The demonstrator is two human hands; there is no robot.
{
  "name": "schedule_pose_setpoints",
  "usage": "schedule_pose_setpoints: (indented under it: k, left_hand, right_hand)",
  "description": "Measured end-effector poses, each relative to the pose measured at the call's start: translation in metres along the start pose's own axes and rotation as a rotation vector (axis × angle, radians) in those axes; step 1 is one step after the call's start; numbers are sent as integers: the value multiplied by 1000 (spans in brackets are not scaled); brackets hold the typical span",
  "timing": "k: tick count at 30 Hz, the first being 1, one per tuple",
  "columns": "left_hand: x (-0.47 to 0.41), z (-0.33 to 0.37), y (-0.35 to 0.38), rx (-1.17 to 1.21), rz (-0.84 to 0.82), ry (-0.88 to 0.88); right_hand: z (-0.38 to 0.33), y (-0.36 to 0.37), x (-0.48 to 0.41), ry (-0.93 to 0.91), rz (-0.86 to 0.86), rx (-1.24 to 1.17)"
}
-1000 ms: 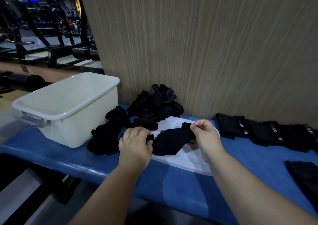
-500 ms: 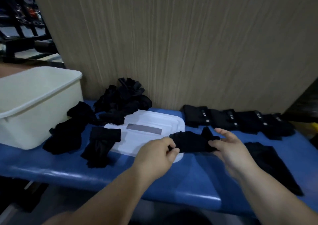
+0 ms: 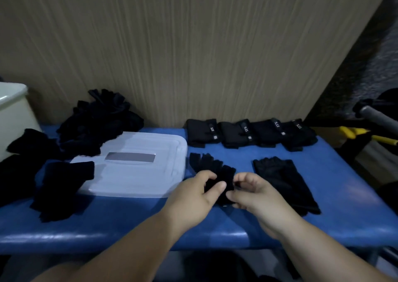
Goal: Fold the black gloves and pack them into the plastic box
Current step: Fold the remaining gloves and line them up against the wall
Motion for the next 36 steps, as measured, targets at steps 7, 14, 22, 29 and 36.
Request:
schedule_pose_setpoints:
  k: [7, 14, 22, 29, 36]
  left_hand:
    - [-3, 9, 14, 362, -64, -79]
    - [-8, 3, 13, 583, 50, -149]
    - [-4, 6, 13, 839, -59, -257]
    - [0, 7, 14, 902, -124, -314]
    - [-5, 3, 14, 962, -106, -340]
  right_hand:
    - [-6, -11, 1, -61, -2, 39]
    - [-14, -22, 4, -148, 85, 197]
    - [-8, -16, 1, 89, -11, -60]
    - [-14, -20, -6, 9, 55, -139]
    - [-19, -23, -5, -160, 11, 41]
Point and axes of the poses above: each hand's wrist, its own x-axis away from the middle knuckle, its own y-axis out of the palm, z = x × y, the point moved 5 cm from there along -x, towards the middle knuckle, and after that the axes turned 7 degrees about z, right-handed, at the moved point
